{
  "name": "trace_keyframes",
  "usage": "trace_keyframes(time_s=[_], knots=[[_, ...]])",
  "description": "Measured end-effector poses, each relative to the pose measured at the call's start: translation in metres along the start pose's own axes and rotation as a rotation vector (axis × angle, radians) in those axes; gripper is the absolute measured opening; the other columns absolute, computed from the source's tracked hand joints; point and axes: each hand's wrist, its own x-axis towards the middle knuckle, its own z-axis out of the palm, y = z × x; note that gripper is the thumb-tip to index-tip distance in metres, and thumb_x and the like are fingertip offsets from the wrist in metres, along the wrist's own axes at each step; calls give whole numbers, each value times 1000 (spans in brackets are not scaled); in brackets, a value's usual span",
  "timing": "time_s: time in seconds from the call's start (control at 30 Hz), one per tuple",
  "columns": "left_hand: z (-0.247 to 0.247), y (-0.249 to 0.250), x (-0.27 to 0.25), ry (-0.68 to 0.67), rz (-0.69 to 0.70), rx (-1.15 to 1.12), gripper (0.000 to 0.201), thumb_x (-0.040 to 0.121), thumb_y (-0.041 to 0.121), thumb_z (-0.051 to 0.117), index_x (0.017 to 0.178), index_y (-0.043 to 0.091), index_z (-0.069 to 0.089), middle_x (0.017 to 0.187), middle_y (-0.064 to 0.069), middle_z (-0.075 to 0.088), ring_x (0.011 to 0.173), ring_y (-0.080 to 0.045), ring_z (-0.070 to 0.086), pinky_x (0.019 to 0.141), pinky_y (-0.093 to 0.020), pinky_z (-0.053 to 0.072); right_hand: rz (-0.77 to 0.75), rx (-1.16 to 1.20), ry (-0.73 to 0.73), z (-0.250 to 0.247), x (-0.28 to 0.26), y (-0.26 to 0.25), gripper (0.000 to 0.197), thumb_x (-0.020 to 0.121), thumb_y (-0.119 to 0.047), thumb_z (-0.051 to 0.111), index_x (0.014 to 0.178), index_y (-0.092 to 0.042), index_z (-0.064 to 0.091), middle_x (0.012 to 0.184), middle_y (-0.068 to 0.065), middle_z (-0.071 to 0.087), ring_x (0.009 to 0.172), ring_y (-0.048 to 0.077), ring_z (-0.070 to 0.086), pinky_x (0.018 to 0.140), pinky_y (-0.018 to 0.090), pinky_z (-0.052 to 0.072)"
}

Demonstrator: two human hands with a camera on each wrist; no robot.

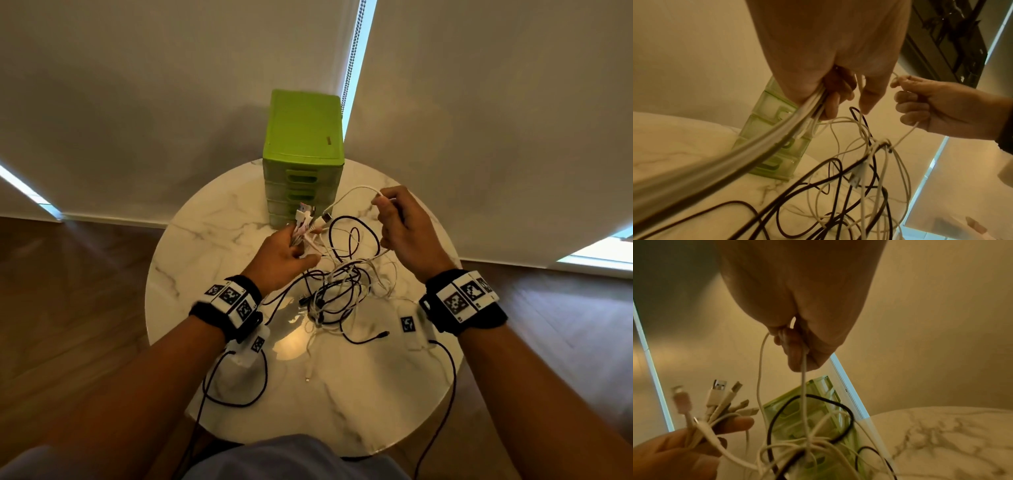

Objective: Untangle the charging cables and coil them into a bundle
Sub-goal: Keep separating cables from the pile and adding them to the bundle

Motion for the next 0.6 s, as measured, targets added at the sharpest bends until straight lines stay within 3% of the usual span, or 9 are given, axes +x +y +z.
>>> trace_keyframes(time_s=[0.07,0.17,0.2,0.27,0.33,0.4,0.43,0.5,0.6], knots=[[-1,3,-2,15,0,-66,30,90,13,74,117,22,64,85,18,66,78,1,63,80,-21,55,-48,-106,34,-5,3,-4,17,106,-35,47,106,-20,57,78,11,56,61,15,46,59,42,48],[-4,15,-8,86,-21,-231,8,99,26,62,101,19,62,60,15,44,56,-4,42,63,-24,42,-86,-151,-22,-6,1,-10,16,105,-33,49,105,-21,60,81,14,61,63,23,48,60,36,44],[-4,20,-10,81,-21,-285,20,99,36,57,100,17,63,60,13,41,56,-6,39,61,-26,39,-104,-158,-86,-2,-2,-13,14,105,-31,50,105,-23,61,82,13,62,65,25,50,60,33,43],[-4,29,-10,16,-15,-399,45,94,58,49,97,16,66,62,8,31,55,-9,32,57,-26,33,-156,-186,-258,15,-9,-22,12,105,-29,50,110,-26,61,85,5,65,62,13,52,56,25,40],[-4,35,-7,-9,-9,-498,49,90,66,50,91,22,71,63,1,31,57,-12,29,55,-27,30,-227,-214,-387,36,-17,-28,13,104,-29,51,113,-28,61,98,-15,68,64,0,55,59,13,38],[-2,40,-3,53,-9,-464,37,96,53,55,87,22,73,69,-11,43,61,-19,39,57,-30,34,-249,-192,-419,52,-20,-28,7,104,-28,52,108,-28,58,92,-29,63,65,-3,56,62,10,37],[-4,42,-2,93,-7,-433,31,100,43,56,86,20,71,68,-11,47,61,-21,42,58,-30,37,-230,-183,-426,56,-20,-24,7,104,-31,51,104,-26,57,84,-24,63,66,-1,56,62,13,37],[-12,45,-2,171,4,-415,24,104,28,54,86,17,65,58,2,45,53,-13,41,55,-30,37,-136,-211,-469,59,-20,-13,20,104,-42,46,105,-26,58,81,-11,62,70,5,58,64,25,44],[-39,50,0,294,39,-500,22,105,24,51,85,17,58,53,10,39,48,-8,35,54,-26,35,35,-331,-591,47,-22,21,36,105,-50,38,94,-25,62,85,-8,68,79,10,64,78,32,51]])
